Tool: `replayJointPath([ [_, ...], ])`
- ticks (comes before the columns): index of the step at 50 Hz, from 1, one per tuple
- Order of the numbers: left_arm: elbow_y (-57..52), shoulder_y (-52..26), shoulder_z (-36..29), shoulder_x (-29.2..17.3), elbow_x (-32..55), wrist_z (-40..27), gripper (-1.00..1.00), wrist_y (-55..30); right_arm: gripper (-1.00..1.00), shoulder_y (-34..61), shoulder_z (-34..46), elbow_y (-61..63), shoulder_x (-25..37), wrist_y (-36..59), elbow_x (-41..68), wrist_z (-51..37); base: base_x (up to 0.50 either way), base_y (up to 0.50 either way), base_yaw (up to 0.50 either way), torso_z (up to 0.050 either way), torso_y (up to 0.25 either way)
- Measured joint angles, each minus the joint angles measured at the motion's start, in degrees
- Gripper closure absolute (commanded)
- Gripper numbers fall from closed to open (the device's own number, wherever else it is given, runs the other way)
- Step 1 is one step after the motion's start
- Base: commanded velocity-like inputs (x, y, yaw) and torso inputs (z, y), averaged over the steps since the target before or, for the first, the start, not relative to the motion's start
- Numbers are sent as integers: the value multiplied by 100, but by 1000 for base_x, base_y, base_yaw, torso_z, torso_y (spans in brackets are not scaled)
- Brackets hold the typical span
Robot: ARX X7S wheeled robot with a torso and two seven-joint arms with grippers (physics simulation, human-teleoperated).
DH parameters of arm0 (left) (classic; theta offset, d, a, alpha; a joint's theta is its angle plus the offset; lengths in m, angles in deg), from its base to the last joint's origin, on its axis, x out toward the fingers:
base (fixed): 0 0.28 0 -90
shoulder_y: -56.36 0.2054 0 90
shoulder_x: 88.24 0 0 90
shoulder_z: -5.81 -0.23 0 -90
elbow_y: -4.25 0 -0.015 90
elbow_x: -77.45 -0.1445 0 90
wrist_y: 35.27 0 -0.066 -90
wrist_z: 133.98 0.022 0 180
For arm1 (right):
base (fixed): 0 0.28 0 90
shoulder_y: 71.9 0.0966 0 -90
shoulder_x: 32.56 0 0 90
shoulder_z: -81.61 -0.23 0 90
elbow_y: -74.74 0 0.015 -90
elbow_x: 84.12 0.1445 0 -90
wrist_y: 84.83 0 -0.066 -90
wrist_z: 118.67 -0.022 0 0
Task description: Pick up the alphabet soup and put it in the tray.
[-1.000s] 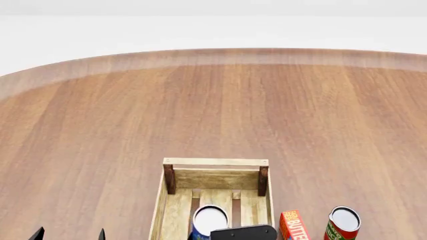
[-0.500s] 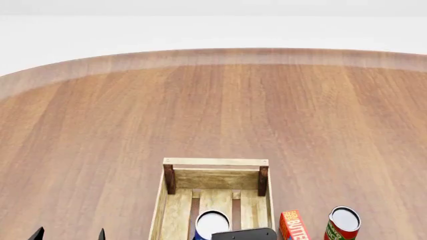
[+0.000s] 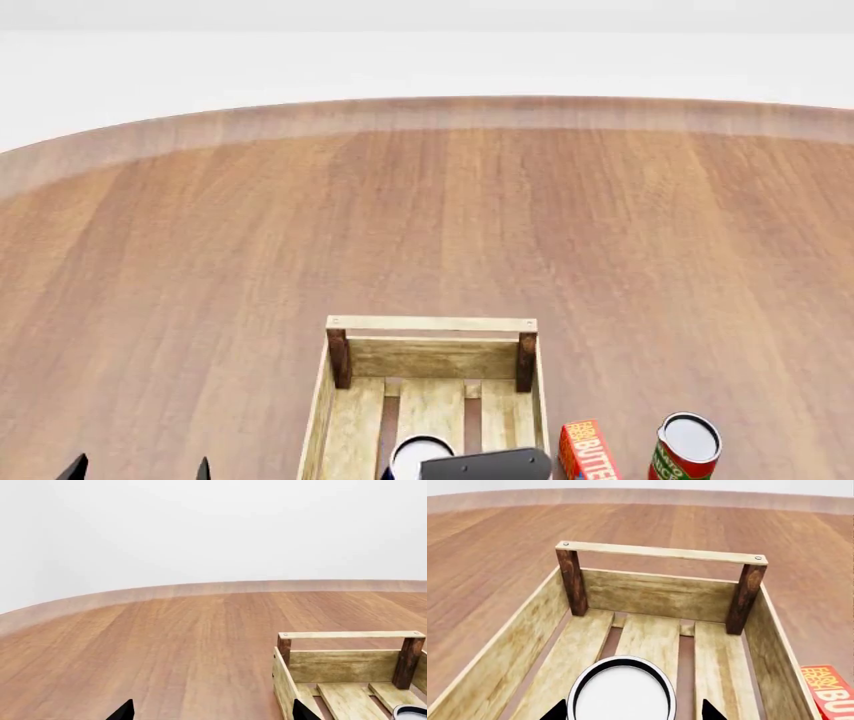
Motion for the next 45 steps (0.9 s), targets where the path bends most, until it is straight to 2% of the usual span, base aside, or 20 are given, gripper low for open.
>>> replayJointPath([
  [17,-22,3,-23,-20,26,-24,-100,2,-100,-38,27,461,137,202,64,-139,0,0,0,0,1],
  [45,-395,119,9,-113,-62,-209,-100,133,-100,-605,102,2900,795,379,8,-671,0,0,0,0,0],
])
